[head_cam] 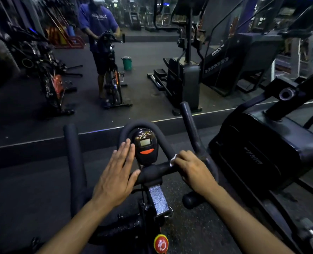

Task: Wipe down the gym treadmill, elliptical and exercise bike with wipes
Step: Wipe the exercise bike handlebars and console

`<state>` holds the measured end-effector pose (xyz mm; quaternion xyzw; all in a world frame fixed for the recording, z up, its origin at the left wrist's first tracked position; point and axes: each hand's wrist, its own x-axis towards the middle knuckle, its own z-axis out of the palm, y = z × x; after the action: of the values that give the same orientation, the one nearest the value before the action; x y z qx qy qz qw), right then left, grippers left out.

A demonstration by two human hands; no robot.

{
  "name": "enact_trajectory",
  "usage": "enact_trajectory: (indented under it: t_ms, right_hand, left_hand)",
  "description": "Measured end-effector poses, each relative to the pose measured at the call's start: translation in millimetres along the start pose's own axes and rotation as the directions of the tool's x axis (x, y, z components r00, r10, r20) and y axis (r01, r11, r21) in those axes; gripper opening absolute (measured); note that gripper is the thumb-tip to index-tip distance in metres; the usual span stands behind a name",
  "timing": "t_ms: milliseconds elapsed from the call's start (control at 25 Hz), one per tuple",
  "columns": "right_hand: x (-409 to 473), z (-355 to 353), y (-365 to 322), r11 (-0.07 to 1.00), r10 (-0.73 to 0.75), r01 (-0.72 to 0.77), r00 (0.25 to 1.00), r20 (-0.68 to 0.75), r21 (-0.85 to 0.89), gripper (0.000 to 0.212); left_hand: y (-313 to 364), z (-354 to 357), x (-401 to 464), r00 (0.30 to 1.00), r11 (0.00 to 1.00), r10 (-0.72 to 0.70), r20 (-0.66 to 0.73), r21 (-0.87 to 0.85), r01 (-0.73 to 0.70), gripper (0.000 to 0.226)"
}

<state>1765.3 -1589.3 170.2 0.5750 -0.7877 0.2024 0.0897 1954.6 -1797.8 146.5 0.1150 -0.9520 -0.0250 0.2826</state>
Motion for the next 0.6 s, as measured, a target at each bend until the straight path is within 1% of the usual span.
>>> enact_trajectory:
  t_ms: [80,120,200,320,400,520,600]
  right_hand:
    - [11.9,6.1,-0.9,1.000,-0.020,0.020,1.000,0.002,-0.015,0.033]
    - [20.6,6.6,-1.7,1.000,-0.028,0.028,0.999,-0.016,-0.003,0.034]
    - [42.8,5.2,-4.2,0.999,-0.043,0.045,0.996,-0.084,0.029,0.030]
    - [92.8,3.7,-8.6,0.993,-0.064,0.080,0.980,-0.186,0.082,0.018]
    - [124.2,1.4,-10.6,0.991,-0.093,0.111,0.970,-0.225,0.069,0.016]
    - [136.2,-2.6,-3.9,0.984,-0.172,0.176,0.969,-0.177,0.007,0.019]
    - [117.6,-3.7,4.1,0.984,-0.173,0.176,0.974,-0.147,0.010,0.024]
  left_hand:
    - [-1.2,3.7,-4.4,1.000,1.000,0.004,0.021,0.019,-0.004,0.077]
    - [0.4,5.8,-3.6,1.000,1.000,-0.002,0.024,0.027,0.002,0.077]
    - [3.2,8.3,-2.4,0.999,0.999,-0.014,0.031,0.033,0.013,0.077]
    - [1.4,8.6,-4.1,0.999,0.999,-0.013,0.037,0.042,0.011,0.076]
    - [1.9,7.6,-4.3,0.999,0.999,-0.003,0.031,0.045,0.002,0.076]
    - [2.3,8.0,-3.7,1.000,0.999,-0.003,0.019,0.041,0.003,0.075]
    - [1.7,8.9,-4.4,1.000,0.999,-0.005,0.023,0.048,0.003,0.074]
